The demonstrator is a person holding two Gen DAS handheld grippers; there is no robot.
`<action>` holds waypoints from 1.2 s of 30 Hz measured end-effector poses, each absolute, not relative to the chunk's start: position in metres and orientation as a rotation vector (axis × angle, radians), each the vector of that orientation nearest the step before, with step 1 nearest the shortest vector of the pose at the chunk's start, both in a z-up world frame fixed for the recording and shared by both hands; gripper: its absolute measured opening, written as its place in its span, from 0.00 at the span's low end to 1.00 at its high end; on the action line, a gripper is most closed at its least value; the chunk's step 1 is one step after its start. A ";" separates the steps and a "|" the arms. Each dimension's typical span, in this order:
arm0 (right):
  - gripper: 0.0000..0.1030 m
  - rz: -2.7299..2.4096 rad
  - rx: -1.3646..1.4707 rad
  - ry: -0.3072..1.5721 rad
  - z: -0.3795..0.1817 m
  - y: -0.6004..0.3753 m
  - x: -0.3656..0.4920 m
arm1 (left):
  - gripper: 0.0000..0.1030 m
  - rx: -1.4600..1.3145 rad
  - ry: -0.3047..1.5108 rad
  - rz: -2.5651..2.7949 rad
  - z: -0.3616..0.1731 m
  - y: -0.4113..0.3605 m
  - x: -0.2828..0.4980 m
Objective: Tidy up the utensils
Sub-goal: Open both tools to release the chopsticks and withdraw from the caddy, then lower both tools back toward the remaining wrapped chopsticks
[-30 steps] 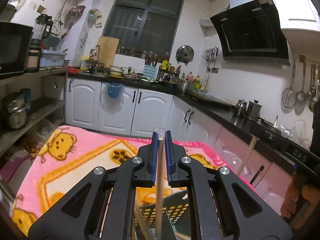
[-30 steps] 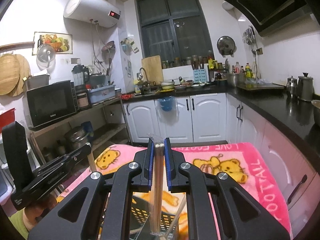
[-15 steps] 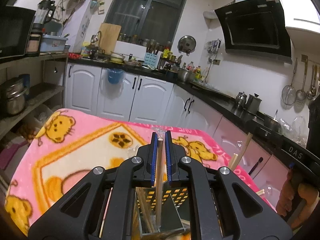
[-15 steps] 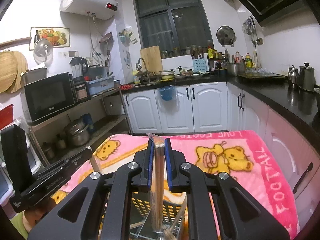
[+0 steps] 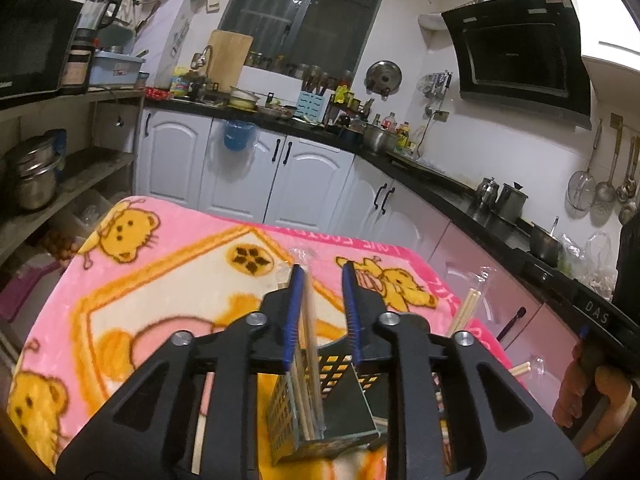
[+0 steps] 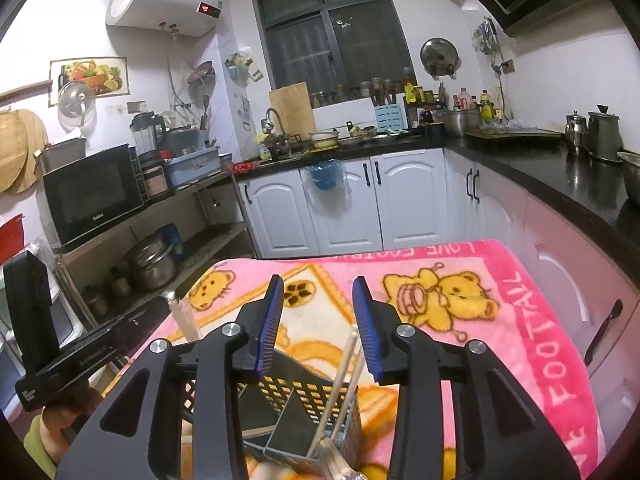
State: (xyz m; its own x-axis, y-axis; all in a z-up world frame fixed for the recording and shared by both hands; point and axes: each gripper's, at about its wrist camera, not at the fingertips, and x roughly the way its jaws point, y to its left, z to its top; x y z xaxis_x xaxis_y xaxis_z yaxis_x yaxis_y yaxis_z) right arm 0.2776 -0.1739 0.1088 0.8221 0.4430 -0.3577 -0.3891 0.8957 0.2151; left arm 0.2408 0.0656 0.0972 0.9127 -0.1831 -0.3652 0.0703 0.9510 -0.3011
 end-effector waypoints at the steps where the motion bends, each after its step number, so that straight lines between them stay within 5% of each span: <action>1: 0.36 0.443 0.137 0.414 0.108 -0.176 0.276 | 0.18 -0.290 0.402 -0.131 0.097 0.066 0.240; 25: 0.70 0.442 0.117 0.445 0.102 -0.191 0.249 | 0.67 -0.301 0.456 -0.090 0.095 0.072 0.207; 27: 0.71 0.444 0.116 0.445 0.102 -0.191 0.248 | 0.76 -0.295 0.452 -0.090 0.096 0.071 0.202; 36: 0.75 0.440 0.109 0.454 0.095 -0.195 0.231 | 0.90 -0.289 0.452 -0.079 0.095 0.071 0.188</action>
